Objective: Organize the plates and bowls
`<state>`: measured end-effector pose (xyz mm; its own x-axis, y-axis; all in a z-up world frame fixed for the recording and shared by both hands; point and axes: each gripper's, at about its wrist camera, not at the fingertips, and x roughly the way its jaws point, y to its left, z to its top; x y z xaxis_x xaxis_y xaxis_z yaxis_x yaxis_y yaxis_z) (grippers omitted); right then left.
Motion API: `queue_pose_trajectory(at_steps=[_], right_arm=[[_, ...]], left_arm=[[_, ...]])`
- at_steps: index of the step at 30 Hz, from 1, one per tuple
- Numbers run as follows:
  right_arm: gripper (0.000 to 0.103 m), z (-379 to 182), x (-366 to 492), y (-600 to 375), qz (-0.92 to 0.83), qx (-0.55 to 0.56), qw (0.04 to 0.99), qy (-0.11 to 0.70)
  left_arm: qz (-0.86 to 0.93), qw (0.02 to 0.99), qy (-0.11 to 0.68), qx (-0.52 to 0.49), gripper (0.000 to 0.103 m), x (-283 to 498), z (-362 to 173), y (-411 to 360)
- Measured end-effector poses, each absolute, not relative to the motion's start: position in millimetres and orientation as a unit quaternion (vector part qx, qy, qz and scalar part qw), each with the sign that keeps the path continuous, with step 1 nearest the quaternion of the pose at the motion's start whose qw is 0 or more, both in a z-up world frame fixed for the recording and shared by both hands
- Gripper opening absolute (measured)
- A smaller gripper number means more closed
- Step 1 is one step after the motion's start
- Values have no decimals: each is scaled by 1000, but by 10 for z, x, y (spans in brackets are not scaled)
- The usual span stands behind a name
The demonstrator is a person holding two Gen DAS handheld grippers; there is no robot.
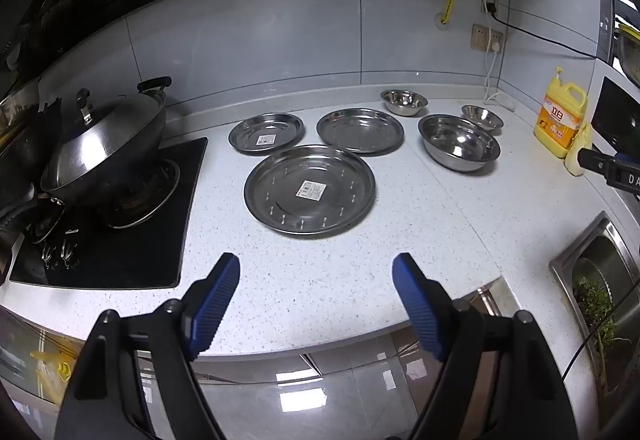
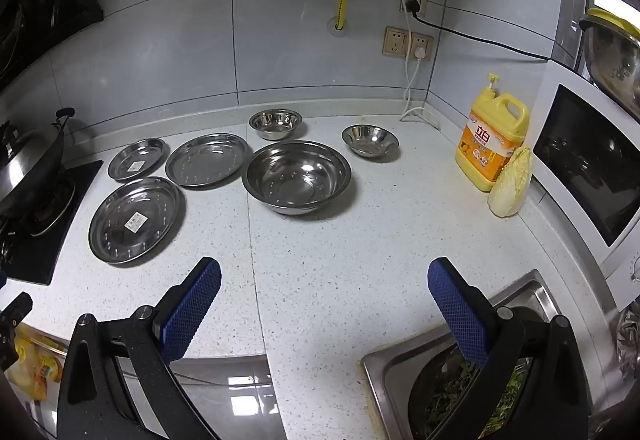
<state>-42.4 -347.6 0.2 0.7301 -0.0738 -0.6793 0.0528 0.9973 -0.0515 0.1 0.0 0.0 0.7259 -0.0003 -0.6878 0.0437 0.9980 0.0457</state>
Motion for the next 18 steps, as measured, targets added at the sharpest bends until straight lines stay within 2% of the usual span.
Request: queue_pose_trajectory(at_steps=[18], right_arm=[[102, 6, -411, -3407, -33, -16, 929, 368]], left_arm=[[-14, 927, 374, 32, 78, -11, -56, 19]])
